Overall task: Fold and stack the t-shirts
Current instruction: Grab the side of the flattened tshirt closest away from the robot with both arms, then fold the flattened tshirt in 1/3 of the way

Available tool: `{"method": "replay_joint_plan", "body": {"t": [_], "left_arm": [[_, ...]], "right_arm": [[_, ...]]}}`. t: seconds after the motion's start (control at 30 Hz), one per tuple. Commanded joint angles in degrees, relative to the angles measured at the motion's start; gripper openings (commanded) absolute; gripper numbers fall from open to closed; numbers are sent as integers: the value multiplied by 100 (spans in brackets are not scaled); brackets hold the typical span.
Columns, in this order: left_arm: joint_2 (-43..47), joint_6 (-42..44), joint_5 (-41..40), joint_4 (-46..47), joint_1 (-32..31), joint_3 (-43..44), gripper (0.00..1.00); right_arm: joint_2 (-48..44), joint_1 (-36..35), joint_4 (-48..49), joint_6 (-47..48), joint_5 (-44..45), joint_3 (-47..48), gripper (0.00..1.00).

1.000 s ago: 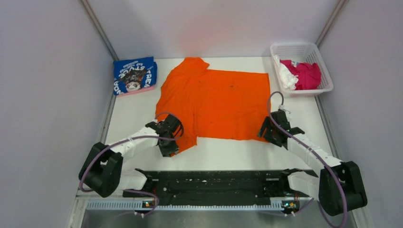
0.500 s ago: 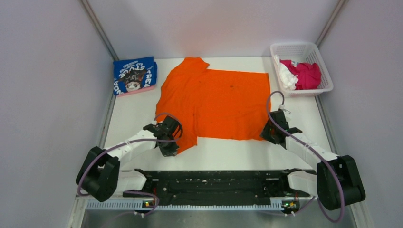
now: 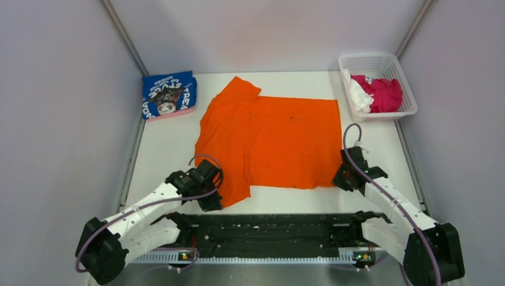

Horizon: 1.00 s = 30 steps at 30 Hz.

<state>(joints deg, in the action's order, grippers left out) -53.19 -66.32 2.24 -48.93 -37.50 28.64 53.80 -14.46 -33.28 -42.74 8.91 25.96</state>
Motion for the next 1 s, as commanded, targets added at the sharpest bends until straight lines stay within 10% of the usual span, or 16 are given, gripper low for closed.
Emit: {"method": "replay_joint_plan", "body": {"t": [0.0,0.97], "left_arm": [[-99,279,-70,106,-25,811,0],[-4130,3601,1028,2683,2686,4772,0]], "right_arm": [[253,9,-160,19,-334,345,0],[2979,946,829,668,-423,3195,0]]}}
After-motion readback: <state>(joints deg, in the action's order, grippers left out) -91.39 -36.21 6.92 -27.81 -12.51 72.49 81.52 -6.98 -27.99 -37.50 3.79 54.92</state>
